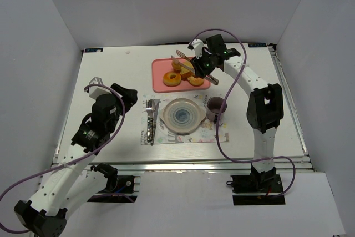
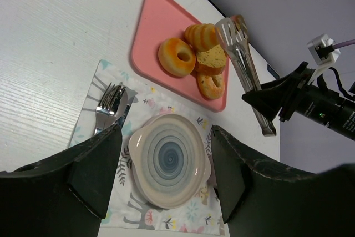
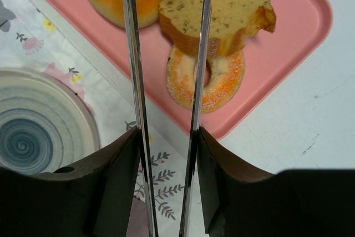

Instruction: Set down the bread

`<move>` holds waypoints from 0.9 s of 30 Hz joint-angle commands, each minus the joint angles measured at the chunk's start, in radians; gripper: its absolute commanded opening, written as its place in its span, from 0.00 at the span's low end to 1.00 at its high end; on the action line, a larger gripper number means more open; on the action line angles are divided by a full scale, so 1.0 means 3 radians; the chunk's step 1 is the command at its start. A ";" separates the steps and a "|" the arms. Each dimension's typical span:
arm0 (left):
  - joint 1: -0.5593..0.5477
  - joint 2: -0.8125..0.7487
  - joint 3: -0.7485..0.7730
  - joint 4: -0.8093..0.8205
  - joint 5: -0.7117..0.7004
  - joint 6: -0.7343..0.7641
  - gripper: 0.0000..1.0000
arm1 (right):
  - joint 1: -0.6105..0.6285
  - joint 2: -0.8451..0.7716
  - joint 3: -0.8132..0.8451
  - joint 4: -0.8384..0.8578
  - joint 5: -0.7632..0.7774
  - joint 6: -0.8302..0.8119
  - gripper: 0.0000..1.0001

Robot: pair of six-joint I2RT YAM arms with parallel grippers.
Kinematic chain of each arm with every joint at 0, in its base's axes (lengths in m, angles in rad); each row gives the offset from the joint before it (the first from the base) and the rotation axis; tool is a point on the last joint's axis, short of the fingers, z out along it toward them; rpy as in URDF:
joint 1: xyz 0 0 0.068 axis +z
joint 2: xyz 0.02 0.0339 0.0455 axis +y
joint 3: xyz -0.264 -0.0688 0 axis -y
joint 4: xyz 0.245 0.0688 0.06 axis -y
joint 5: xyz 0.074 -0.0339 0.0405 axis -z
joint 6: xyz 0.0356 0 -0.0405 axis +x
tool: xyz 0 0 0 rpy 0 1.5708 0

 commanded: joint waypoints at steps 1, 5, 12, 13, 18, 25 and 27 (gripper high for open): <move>-0.0005 -0.0027 0.0098 -0.0002 -0.0030 0.0028 0.75 | -0.0015 -0.0190 0.0025 0.0279 0.0081 -0.0041 0.49; -0.0005 -0.0063 0.0072 -0.0007 -0.0035 0.0013 0.75 | -0.0015 -0.0257 0.0004 0.0284 0.0066 -0.0051 0.50; -0.0005 -0.0068 0.0067 0.0013 -0.0030 0.0013 0.75 | -0.0015 -0.0354 -0.0032 0.0233 -0.0082 -0.0005 0.50; -0.0005 -0.0063 0.0067 0.0014 -0.0030 0.0013 0.75 | -0.0010 -0.0359 -0.0032 0.0223 -0.0103 0.0010 0.50; -0.0005 -0.0073 0.0062 0.0029 -0.0025 0.0013 0.75 | -0.0015 -0.0395 -0.0042 0.0187 -0.0139 0.0041 0.50; -0.0005 -0.0073 0.0057 0.0044 -0.0019 0.0013 0.75 | -0.0015 -0.0456 -0.0134 0.0192 -0.0159 0.0056 0.52; -0.0005 -0.0068 0.0057 0.0044 -0.0014 0.0013 0.75 | -0.0010 -0.0472 -0.0144 0.0187 -0.0159 0.0061 0.53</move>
